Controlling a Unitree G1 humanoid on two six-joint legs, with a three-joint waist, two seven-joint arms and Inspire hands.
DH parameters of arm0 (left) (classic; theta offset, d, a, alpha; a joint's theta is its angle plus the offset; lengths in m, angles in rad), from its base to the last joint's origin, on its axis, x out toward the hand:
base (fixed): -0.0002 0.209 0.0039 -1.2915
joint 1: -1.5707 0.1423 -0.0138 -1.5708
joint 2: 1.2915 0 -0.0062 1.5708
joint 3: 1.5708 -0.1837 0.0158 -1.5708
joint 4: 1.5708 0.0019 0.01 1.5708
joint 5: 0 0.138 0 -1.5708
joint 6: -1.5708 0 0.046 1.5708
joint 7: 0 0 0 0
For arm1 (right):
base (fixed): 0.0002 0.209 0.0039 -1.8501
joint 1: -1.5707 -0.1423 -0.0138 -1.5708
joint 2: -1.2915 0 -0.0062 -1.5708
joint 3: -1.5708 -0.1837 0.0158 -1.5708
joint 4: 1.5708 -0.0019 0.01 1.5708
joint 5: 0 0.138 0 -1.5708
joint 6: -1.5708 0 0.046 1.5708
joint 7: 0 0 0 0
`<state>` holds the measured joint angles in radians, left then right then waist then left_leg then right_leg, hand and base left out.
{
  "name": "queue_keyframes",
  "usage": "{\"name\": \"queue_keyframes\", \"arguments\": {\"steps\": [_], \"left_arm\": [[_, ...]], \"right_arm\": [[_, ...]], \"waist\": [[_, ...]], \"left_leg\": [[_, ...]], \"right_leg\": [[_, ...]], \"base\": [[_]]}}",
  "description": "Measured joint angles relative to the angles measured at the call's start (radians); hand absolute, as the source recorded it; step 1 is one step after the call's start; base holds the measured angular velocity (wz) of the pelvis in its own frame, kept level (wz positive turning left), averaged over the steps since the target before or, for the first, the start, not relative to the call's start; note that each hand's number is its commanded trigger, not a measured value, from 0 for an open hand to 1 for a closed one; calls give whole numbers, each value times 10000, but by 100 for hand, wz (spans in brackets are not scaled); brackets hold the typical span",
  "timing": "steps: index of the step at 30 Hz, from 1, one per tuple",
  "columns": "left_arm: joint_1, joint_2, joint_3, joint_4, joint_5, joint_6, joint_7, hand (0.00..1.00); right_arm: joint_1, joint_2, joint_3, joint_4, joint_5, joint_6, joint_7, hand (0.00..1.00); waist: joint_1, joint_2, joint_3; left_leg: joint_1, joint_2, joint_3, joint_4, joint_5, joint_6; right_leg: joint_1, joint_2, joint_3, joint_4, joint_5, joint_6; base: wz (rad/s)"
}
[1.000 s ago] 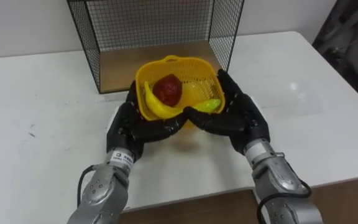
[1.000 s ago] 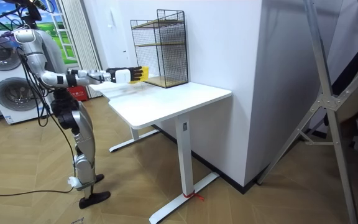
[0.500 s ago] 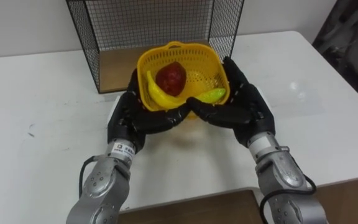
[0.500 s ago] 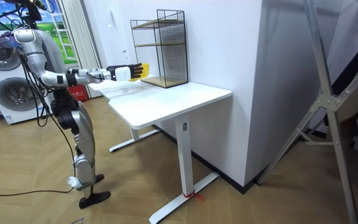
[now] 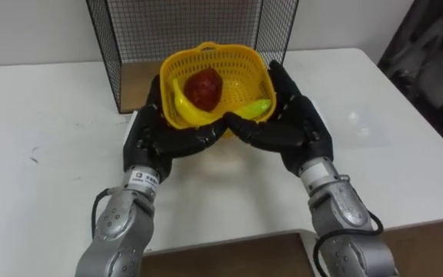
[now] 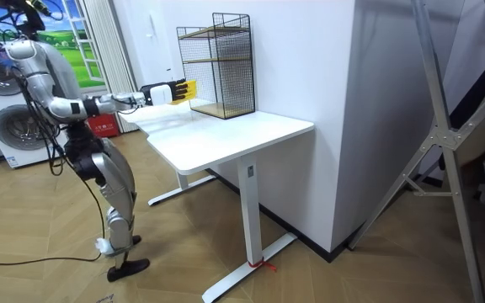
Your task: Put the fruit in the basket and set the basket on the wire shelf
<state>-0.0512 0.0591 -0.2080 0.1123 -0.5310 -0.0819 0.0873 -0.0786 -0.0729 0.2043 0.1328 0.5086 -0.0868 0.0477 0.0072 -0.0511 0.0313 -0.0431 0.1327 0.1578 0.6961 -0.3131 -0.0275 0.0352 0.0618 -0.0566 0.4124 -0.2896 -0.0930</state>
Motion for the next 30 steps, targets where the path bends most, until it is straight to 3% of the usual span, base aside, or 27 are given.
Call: {"name": "queue_keyframes", "arguments": {"steps": [2, 4, 5, 7, 8, 9, 10, 12, 15, 22, 25, 28, 29, 30], "left_arm": [[-2, 3, -2, 0, 20, -26, 0, 0], [6, 22, -2, 121, 8, -44, -34, 0], [15, 17, -12, 253, -12, -42, -47, 0], [5, -63, 17, 262, -151, -42, -118, 0], [5, -76, 21, 262, -114, -43, -118, 0], [10, -81, 17, 263, -64, -43, -120, 0], [23, -72, 23, 263, -58, -41, -121, 0], [-7, -58, 30, 262, -52, -50, -122, 0], [-2, 29, -152, 259, -50, -48, -152, 0], [-72, -86, -115, 259, -75, -51, -161, 0], [-72, 18, -131, 259, -114, -51, -162, 0], [-114, 26, -109, 258, -108, -68, -162, 0], [-116, 19, -117, 261, -99, -67, -162, 0], [-121, -13, -123, 263, -91, -67, -162, 0]], "right_arm": [[-1, -10, 25, -1, 19, -9, 0, 0], [-4, 9, 86, 7, 254, -15, 6, 0], [-21, -48, 89, 78, 397, -15, 47, 0], [-38, -189, 57, 198, 504, 34, 75, 0], [-38, -212, 64, 197, 530, 53, 76, 0], [-34, -206, 60, 206, 515, 92, 80, 0], [-35, -211, 77, 202, 497, 118, 82, 0], [-71, -247, 82, 161, 394, 118, 88, 0], [-123, -436, 67, 159, 360, 116, 90, 0], [-169, -451, 142, 157, 359, 104, 90, 0], [-183, -431, 187, 158, 363, 104, 74, 0], [-230, -428, 162, 161, 485, 96, 76, 0], [-232, -434, 123, 198, 501, 95, 76, 0], [-216, -442, 70, 252, 535, 84, 76, 0]], "waist": [[15, 48, 4], [31, 38, 11], [24, 118, -28], [67, 200, -78], [137, 228, -93], [277, 230, -114], [276, 189, -149], [224, -78, -259], [112, -219, -185], [-34, -318, -126], [0, -387, -74], [-4, -384, -65], [-12, -363, -51], [-75, -217, 28]], "left_leg": [[-396, 291, -174, 885, 86, -64], [-775, 240, -573, 1414, 301, -61], [-1074, -15, -780, 1190, 187, -6], [-1798, -619, -791, -669, 324, -51], [-1881, -728, -809, -1367, 515, -42], [-1881, -935, -825, -2207, 1340, 152], [-1817, -1000, -842, -2416, 1596, 209], [-1497, -1216, -790, -2899, 2228, 453], [-1377, -1439, -790, -2827, 2147, 569], [-1448, -1865, -725, -2452, 1564, 773], [-1191, -1990, -549, -2365, 1254, 905], [-1216, -1922, -562, -2262, 1108, 982], [-1206, -1916, -680, -2267, 1098, 999], [-1164, -1847, -925, -2300, 1096, 1006]], "right_leg": [[1, 257, 18, 210, -118, -172], [161, 385, 205, 259, -156, -265], [167, 340, 224, 216, -142, -284], [27, 195, 302, 242, -151, -272], [-9, 155, 302, 271, -166, -289], [-9, 89, 516, 405, -265, -284], [-1, 76, 579, 410, -315, -260], [59, -92, 570, 348, -477, -164], [307, -305, 512, 112, -596, -62], [347, -777, 340, 421, -1163, 177], [319, -1036, -40, 1105, -1241, 443], [374, -1034, -278, 1012, -1110, 688], [359, -1005, -314, 1070, -1026, 832], [232, -909, -318, 1144, -968, 1106]], "base": [[-6], [5], [0], [-22], [-53], [-48], [-33], [0], [8], [7], [-1], [2], [7], [8]]}}
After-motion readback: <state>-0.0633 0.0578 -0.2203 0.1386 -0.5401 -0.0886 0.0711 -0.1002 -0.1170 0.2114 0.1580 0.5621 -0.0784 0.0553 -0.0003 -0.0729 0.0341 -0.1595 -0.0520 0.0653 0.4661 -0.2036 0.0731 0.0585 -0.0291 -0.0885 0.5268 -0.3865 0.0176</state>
